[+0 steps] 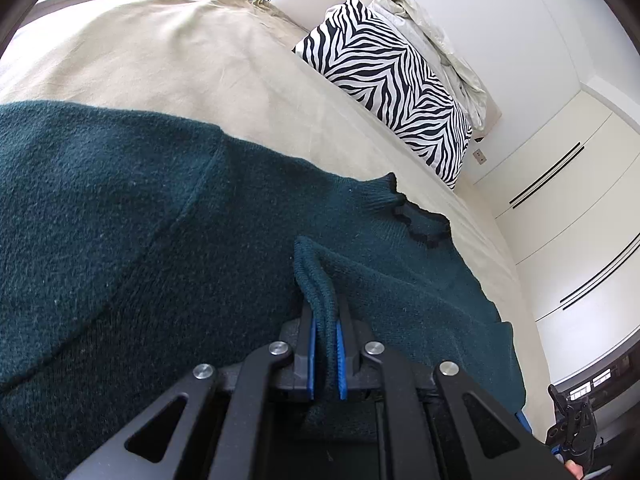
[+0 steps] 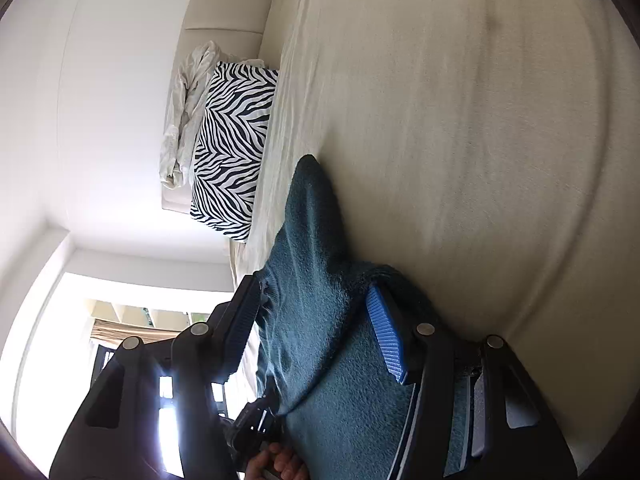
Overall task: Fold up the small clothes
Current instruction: 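Grasp the other sleeve cuff with the left gripper and lift it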
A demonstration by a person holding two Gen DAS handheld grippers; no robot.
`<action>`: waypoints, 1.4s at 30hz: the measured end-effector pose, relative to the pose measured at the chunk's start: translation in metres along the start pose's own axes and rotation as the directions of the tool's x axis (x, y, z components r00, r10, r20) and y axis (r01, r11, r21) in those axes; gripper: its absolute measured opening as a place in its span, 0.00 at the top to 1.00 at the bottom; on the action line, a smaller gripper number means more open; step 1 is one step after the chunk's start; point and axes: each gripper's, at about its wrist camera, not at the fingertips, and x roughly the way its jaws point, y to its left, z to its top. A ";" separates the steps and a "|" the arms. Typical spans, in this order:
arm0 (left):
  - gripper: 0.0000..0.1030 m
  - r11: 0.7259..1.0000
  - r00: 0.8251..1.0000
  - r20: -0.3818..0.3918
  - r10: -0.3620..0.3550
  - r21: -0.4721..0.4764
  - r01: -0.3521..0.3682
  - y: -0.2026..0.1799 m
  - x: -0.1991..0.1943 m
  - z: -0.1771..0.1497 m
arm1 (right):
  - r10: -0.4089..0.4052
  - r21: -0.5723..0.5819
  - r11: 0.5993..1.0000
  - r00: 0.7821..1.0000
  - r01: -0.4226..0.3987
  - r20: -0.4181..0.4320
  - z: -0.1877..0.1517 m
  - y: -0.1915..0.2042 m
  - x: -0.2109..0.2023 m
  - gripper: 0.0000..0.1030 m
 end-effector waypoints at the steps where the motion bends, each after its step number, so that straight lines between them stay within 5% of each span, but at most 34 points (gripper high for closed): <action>1: 0.89 1.000 1.000 0.002 0.004 0.006 -0.004 -0.001 0.000 0.000 | -0.009 -0.005 1.000 1.000 0.009 -0.007 -0.001 0.001 -0.003 0.47; 8: 0.89 1.000 1.000 0.015 -0.012 0.001 0.012 0.001 0.001 -0.001 | -0.065 -0.164 0.985 0.998 0.062 -0.017 0.015 0.050 -0.016 0.45; 13: 0.89 1.000 1.000 0.023 -0.021 0.001 0.021 0.004 0.000 -0.002 | -0.088 -0.280 0.960 0.979 0.033 -0.185 0.038 0.084 0.055 0.44; 16: 0.89 1.000 1.000 0.023 -0.020 0.000 0.020 0.006 0.001 -0.003 | -0.070 -0.239 0.971 0.952 -0.003 -0.298 0.055 0.080 0.105 0.45; 18: 0.88 1.000 0.999 0.024 -0.023 -0.003 0.023 0.006 0.001 -0.003 | -0.121 -0.172 0.983 0.937 0.067 -0.329 0.064 0.060 0.126 0.47; 25: 0.88 1.000 0.999 0.027 -0.028 -0.005 0.028 0.007 0.001 -0.003 | -0.031 -0.139 0.990 0.928 -0.022 -0.372 0.050 0.048 0.087 0.46; 29: 0.88 1.000 0.999 0.027 -0.022 -0.002 0.022 0.006 0.000 -0.003 | -0.090 -0.217 0.976 0.907 -0.001 -0.410 0.028 0.047 0.066 0.46; 36: 0.87 0.998 0.999 -0.025 -0.039 -0.045 0.037 0.008 -0.010 0.002 | -0.103 -0.264 0.965 0.928 0.005 -0.359 0.022 0.029 0.041 0.53; 37: 0.84 0.997 0.999 -0.032 -0.041 -0.072 0.038 0.011 -0.021 0.000 | -0.124 -0.267 0.963 0.936 0.034 -0.331 0.019 0.034 0.030 0.52; 39: 0.60 0.989 0.998 0.003 -0.065 -0.130 0.065 0.019 -0.055 -0.012 | -0.171 -0.324 0.942 0.952 0.083 -0.253 0.007 0.049 0.006 0.49; 40: 0.41 0.984 0.996 0.040 -0.075 -0.158 0.080 0.026 -0.077 -0.016 | -0.174 -0.358 0.930 0.957 0.084 -0.230 -0.002 0.056 -0.006 0.47; 42: 0.26 0.971 0.987 0.139 -0.078 -0.215 0.107 0.048 -0.129 -0.025 | -0.144 -0.384 0.922 0.962 0.045 -0.233 -0.024 0.065 -0.027 0.47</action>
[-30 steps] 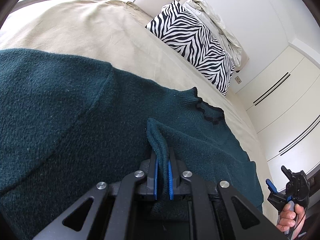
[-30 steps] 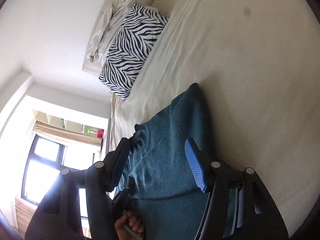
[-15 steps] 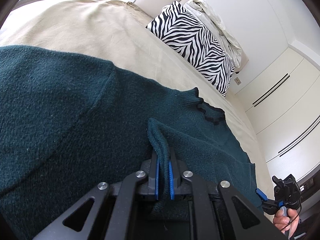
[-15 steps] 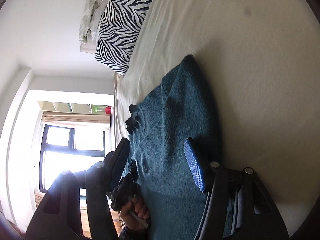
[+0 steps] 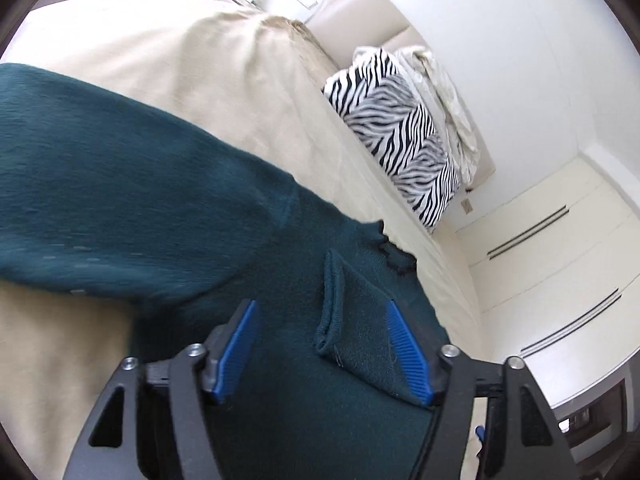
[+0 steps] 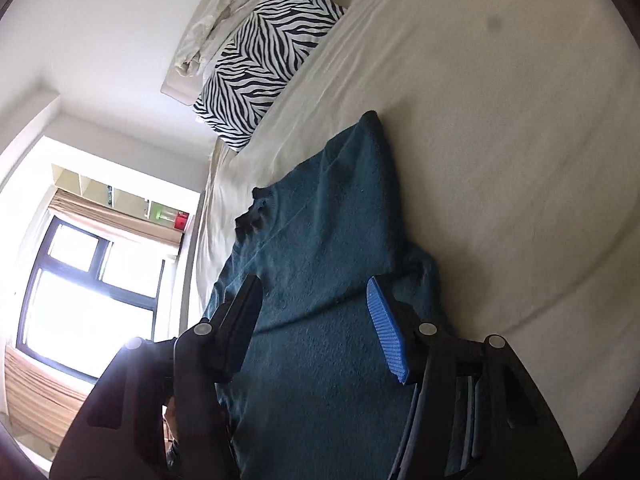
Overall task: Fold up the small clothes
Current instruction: 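Grasp the other sleeve cuff with the left gripper and lift it, then fold the held sleeve across the sweater body with the left gripper and release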
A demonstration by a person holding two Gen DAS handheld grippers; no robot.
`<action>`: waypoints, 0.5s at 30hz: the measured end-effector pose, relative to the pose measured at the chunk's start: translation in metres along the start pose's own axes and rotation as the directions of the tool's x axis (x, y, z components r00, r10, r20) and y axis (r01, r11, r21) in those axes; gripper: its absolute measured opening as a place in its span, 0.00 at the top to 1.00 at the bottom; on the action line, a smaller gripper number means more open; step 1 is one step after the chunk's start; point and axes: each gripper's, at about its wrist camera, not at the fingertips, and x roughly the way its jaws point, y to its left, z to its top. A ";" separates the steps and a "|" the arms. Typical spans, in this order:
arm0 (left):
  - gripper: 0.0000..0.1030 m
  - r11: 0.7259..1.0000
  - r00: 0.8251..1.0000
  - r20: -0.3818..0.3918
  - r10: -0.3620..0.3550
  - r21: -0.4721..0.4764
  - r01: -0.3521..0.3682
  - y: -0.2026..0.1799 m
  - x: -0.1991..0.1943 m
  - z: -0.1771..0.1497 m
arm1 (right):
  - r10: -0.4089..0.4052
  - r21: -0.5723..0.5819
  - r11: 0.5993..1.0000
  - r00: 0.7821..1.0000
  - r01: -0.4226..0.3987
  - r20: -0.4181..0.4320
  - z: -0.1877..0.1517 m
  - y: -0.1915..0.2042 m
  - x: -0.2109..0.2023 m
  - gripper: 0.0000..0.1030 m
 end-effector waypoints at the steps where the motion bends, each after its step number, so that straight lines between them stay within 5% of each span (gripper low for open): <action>1: 0.24 1.000 0.999 0.046 -0.005 -0.028 0.006 0.012 -0.027 0.002 | 0.022 -0.007 1.000 1.000 -0.022 -0.004 -0.013 0.005 -0.006 0.47; 5: 0.24 0.976 0.979 0.196 0.049 -0.220 -0.005 0.087 -0.116 0.012 | 0.068 0.000 0.998 0.997 -0.068 -0.027 -0.068 0.016 -0.018 0.47; 9: 0.25 0.870 0.942 0.322 0.092 -0.486 0.081 0.177 -0.187 0.022 | 0.092 0.041 0.995 0.995 -0.090 -0.046 -0.114 0.020 -0.018 0.47; 15: 0.31 0.790 0.900 0.408 0.153 -0.598 0.137 0.232 -0.218 0.041 | 0.074 0.045 0.996 0.994 -0.071 -0.075 -0.153 0.034 -0.008 0.47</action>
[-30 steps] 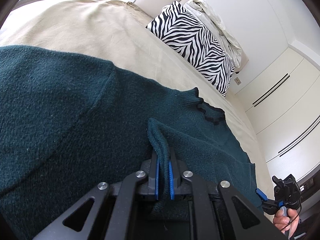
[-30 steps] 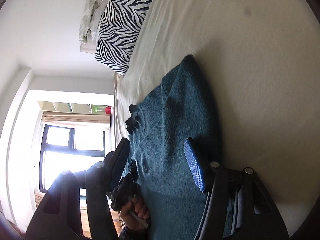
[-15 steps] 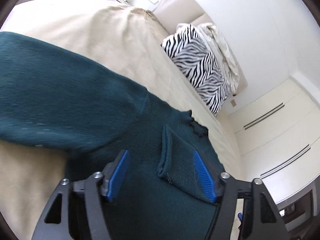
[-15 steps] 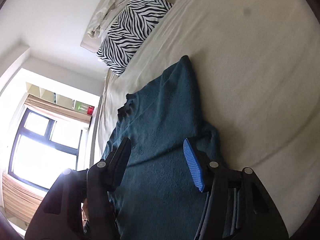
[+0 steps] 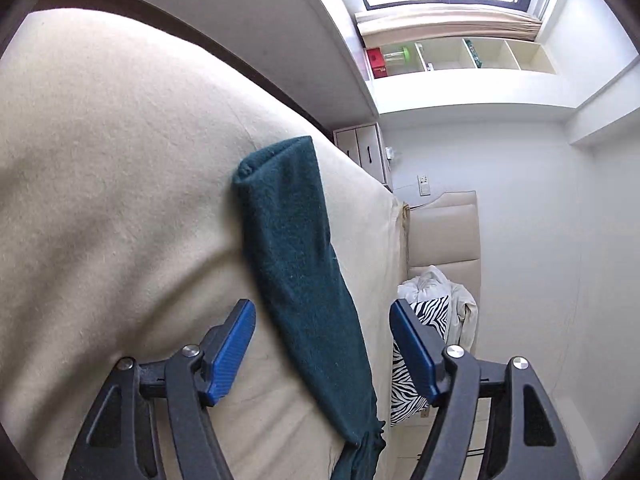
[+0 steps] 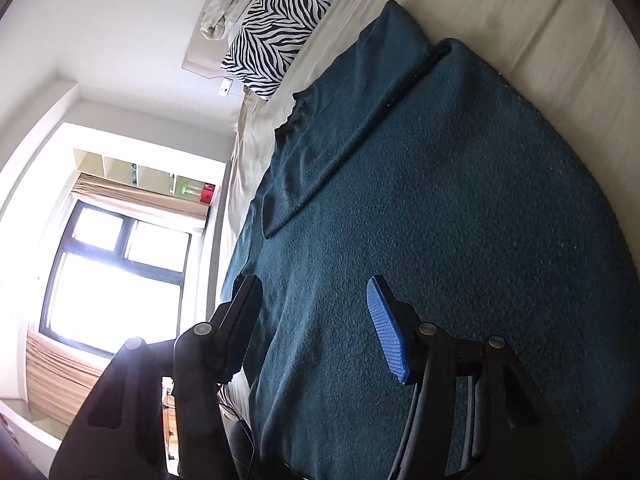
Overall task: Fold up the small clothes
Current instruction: 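Fold the held sleeve across the sweater body with the left gripper and release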
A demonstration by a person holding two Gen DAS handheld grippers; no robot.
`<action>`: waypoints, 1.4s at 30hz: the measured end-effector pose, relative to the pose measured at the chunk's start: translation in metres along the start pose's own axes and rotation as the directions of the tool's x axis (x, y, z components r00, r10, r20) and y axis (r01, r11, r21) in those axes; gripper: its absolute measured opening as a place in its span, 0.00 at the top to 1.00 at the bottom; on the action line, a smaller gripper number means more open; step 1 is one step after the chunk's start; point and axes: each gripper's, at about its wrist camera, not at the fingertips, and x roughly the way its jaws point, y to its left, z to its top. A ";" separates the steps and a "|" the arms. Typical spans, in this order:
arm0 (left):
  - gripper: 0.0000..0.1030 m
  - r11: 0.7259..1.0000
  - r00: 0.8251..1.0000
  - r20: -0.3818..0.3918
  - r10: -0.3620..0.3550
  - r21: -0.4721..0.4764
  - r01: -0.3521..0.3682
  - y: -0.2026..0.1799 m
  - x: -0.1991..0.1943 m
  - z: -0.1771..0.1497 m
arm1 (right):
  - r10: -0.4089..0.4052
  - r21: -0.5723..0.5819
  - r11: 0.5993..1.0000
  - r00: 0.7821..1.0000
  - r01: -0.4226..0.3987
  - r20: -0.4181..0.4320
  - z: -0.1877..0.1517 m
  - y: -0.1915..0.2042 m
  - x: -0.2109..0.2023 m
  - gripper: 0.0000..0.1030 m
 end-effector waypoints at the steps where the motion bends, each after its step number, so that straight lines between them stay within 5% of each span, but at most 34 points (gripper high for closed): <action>1: 0.34 1.000 1.000 0.006 0.003 -0.021 -0.003 0.004 0.004 0.002 | 0.000 0.001 1.000 1.000 0.000 0.000 -0.003 0.002 0.001 0.47; 6: 0.55 0.998 0.999 0.038 0.032 -0.062 -0.030 0.006 0.029 0.019 | -0.001 -0.028 1.000 1.000 0.001 0.000 -0.011 0.025 0.007 0.47; 9: 0.76 0.993 0.999 0.032 0.041 -0.109 -0.037 0.009 0.042 0.032 | -0.013 -0.059 0.998 1.000 0.013 -0.001 -0.015 0.038 0.009 0.47; 10: 0.91 0.991 0.998 0.023 0.051 -0.126 -0.047 0.011 0.047 0.034 | -0.014 -0.064 0.998 1.000 0.014 -0.003 -0.015 0.041 0.011 0.47; 12: 0.92 0.990 0.997 0.014 0.070 -0.127 -0.068 0.007 0.052 0.033 | -0.012 -0.069 0.998 1.000 0.012 -0.007 -0.015 0.045 0.013 0.47; 16: 0.92 0.985 0.994 0.014 0.109 0.129 -0.110 -0.054 0.059 0.005 | -0.007 -0.077 0.997 1.000 0.006 -0.006 -0.016 0.046 0.018 0.47; 19: 0.92 0.916 0.990 -0.027 0.140 0.384 -0.119 -0.115 0.080 -0.049 | -0.004 -0.063 0.998 1.000 0.003 -0.011 -0.012 0.043 0.029 0.47; 21: 0.92 0.788 0.982 -0.034 0.186 0.602 -0.128 -0.158 0.100 -0.105 | 0.005 -0.058 0.998 1.000 -0.005 -0.013 -0.010 0.039 0.029 0.47; 22: 0.91 0.668 0.975 -0.009 0.223 0.730 -0.146 -0.178 0.112 -0.142 | 0.007 -0.057 0.998 1.000 -0.008 -0.014 -0.010 0.038 0.030 0.47; 24: 0.91 0.358 0.955 0.041 0.294 0.921 -0.150 -0.199 0.137 -0.229 | 0.009 -0.055 0.998 1.000 -0.010 -0.014 -0.008 0.036 0.032 0.47; 26: 0.88 0.042 0.936 0.108 0.335 0.991 -0.129 -0.190 0.153 -0.319 | 0.013 -0.045 0.999 1.000 -0.014 -0.017 -0.006 0.033 0.035 0.47; 27: 0.88 -0.073 0.931 0.140 0.337 0.990 -0.122 -0.180 0.155 -0.357 | 0.016 -0.043 0.999 1.000 -0.017 -0.021 -0.004 0.032 0.037 0.47; 28: 0.88 -0.146 0.927 0.158 0.341 0.983 -0.114 -0.172 0.160 -0.381 | 0.015 -0.046 0.999 1.000 -0.016 -0.025 -0.001 0.032 0.040 0.47; 30: 0.88 -0.212 0.918 0.186 0.352 0.970 -0.115 -0.151 0.165 -0.414 | 0.009 -0.057 0.998 0.999 -0.011 -0.036 0.004 0.034 0.048 0.47; 32: 0.88 -0.256 0.905 0.217 0.365 0.958 -0.127 -0.137 0.172 -0.429 | 0.017 -0.070 0.997 0.998 -0.021 -0.056 0.012 0.040 0.060 0.47; 34: 0.87 -0.245 0.909 0.219 0.354 0.960 -0.136 -0.139 0.175 -0.420 | 0.027 -0.084 0.996 0.996 -0.034 -0.083 0.022 0.048 0.077 0.47; 42: 0.85 -0.007 0.939 0.085 0.333 0.996 -0.088 -0.117 0.139 -0.366 | 0.062 -0.085 0.993 0.965 -0.086 -0.255 0.049 0.094 0.196 0.47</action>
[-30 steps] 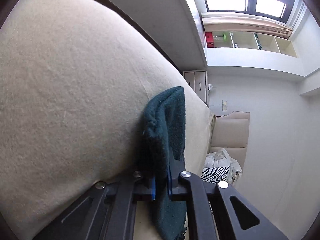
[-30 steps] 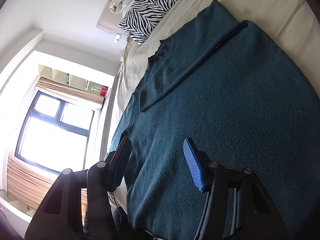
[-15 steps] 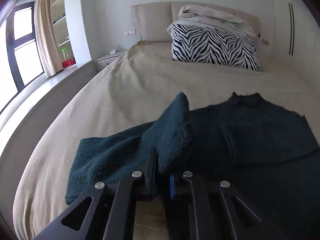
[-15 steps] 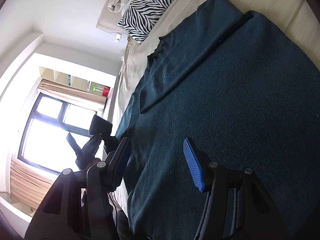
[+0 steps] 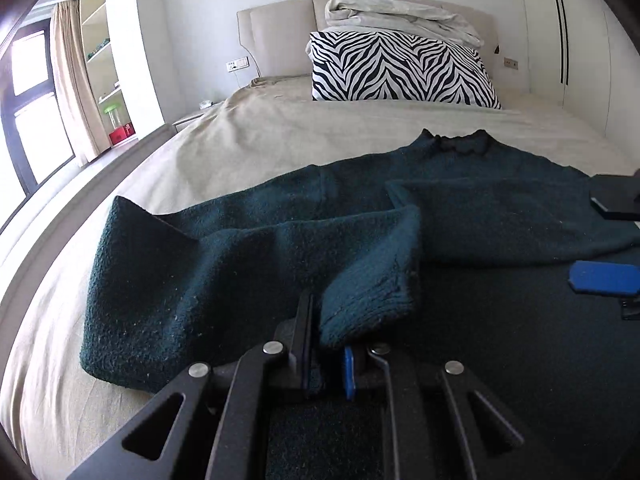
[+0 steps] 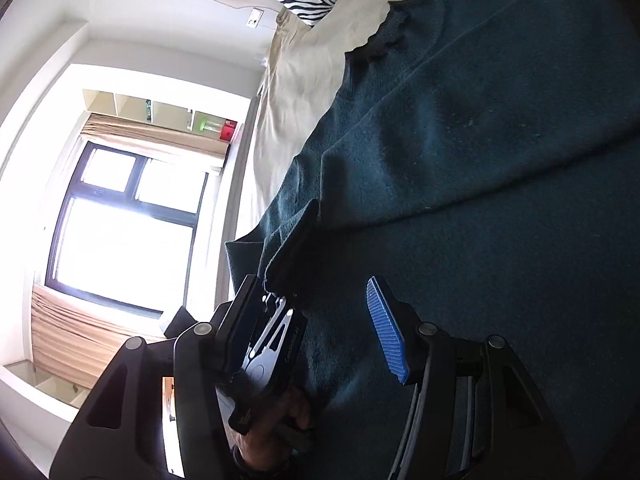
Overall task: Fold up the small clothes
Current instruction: 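Fold the held sleeve across the sweater body with the left gripper and release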
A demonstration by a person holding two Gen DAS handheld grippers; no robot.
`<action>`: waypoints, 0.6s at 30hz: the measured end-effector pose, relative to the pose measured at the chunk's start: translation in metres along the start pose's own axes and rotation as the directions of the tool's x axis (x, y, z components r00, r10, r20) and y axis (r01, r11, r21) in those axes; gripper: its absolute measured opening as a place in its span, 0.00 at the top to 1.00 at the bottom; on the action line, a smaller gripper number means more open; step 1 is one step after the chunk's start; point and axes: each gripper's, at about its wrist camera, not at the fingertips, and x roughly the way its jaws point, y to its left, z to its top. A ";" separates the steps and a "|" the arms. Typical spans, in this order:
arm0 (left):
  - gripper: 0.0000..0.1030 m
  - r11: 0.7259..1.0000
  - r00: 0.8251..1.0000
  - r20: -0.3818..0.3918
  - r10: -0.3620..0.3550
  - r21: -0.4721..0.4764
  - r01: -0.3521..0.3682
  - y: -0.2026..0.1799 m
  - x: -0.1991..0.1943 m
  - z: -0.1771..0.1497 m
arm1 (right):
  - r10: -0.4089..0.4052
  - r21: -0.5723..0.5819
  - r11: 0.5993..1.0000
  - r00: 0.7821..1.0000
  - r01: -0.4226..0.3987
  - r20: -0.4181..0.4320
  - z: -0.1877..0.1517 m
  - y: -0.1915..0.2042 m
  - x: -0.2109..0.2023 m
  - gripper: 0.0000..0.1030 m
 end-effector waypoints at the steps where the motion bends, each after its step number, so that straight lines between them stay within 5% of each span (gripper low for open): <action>1: 0.85 1.000 1.000 0.000 -0.009 -0.015 0.009 0.003 0.000 -0.001 | 0.012 0.001 1.000 1.000 -0.012 -0.023 0.005 0.004 0.016 0.47; 10: 0.85 0.998 0.999 0.025 -0.033 -0.047 0.034 0.010 -0.002 -0.005 | -0.027 0.058 0.998 0.982 0.038 -0.185 0.030 0.017 0.121 0.50; 16: 0.83 0.997 0.998 0.024 -0.050 -0.059 0.051 0.013 -0.001 -0.005 | -0.047 0.037 0.998 0.979 0.056 -0.197 0.042 0.018 0.139 0.90; 18: 0.81 0.995 0.997 0.025 -0.068 -0.068 0.070 0.015 -0.002 -0.005 | -0.078 -0.009 0.997 0.976 0.078 -0.201 0.039 0.024 0.140 0.92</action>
